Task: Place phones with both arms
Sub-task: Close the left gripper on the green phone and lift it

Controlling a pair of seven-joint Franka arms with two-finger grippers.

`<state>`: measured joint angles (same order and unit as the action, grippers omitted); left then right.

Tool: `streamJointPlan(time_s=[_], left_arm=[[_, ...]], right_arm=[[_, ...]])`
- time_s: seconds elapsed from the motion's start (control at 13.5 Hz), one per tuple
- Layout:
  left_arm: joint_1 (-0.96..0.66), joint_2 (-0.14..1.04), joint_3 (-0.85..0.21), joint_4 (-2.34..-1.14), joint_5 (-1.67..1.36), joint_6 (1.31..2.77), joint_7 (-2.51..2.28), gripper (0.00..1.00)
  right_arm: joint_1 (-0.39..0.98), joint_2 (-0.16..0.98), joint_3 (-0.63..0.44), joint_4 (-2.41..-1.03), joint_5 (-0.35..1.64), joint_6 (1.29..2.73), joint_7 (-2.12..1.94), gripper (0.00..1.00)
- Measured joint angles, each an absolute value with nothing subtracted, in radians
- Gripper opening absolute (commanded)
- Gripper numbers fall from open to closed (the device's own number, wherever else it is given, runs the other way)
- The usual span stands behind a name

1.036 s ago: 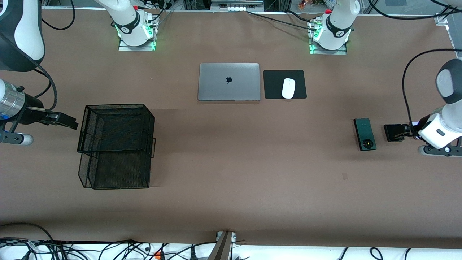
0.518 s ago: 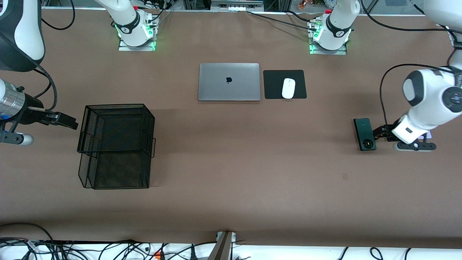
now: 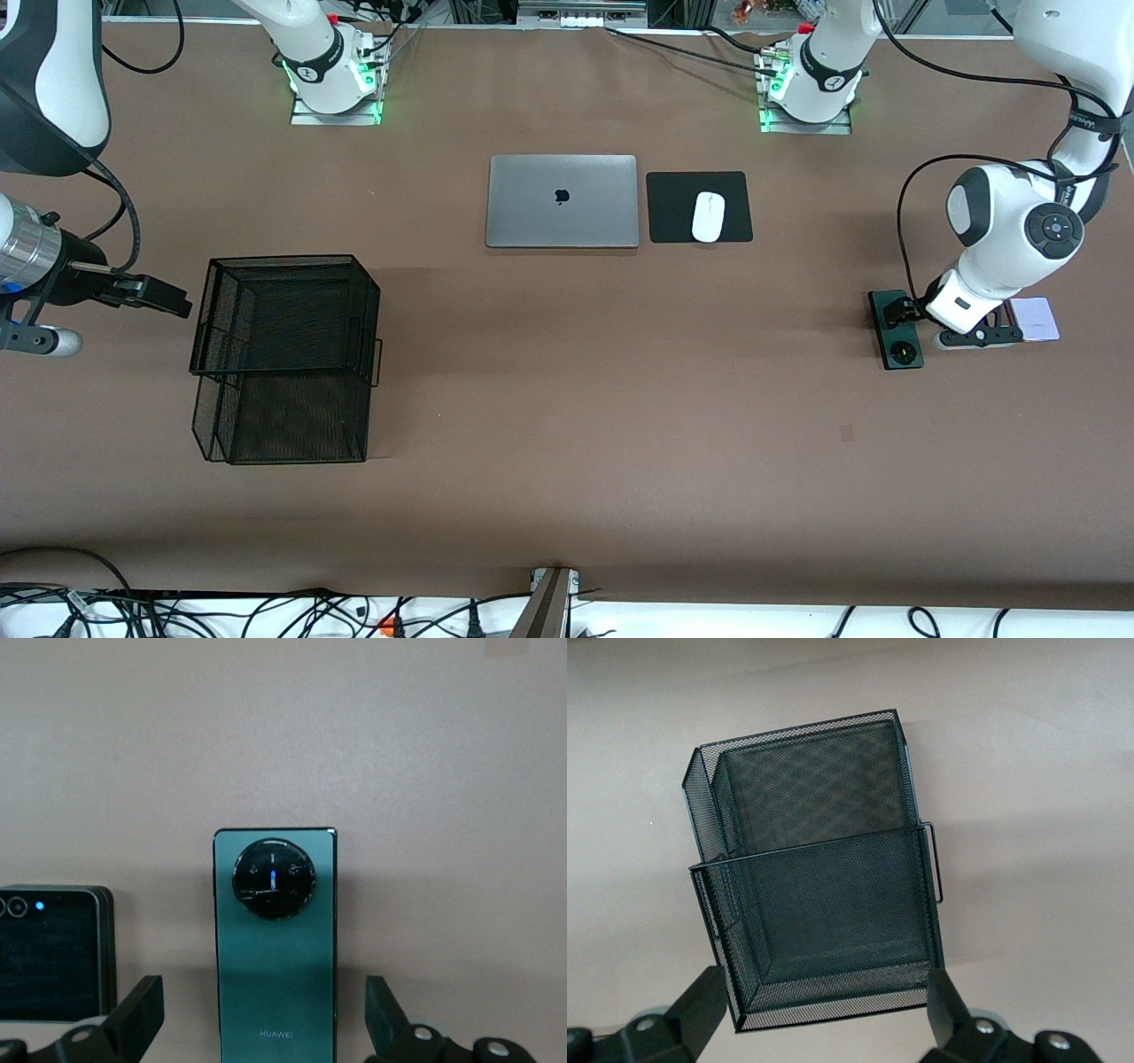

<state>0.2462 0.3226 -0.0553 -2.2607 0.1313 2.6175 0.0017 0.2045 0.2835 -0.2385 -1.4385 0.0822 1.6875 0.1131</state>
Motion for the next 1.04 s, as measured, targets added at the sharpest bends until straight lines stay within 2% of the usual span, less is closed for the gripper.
streamJointPlan(time_s=[0.44, 1.04], left_arm=[[0.278, 0.391, -0.057, -2.307, 0.131, 2.750, -0.002, 1.00], [0.278, 0.452, -0.070, -2.307, 0.131, 2.835, -0.020, 1.00]], right_arm=[[0.204, 0.284, -0.239, -1.439, 0.082, 1.688, 0.113, 1.00], [0.204, 0.284, -0.238, -1.439, 0.082, 1.688, 0.113, 1.00]])
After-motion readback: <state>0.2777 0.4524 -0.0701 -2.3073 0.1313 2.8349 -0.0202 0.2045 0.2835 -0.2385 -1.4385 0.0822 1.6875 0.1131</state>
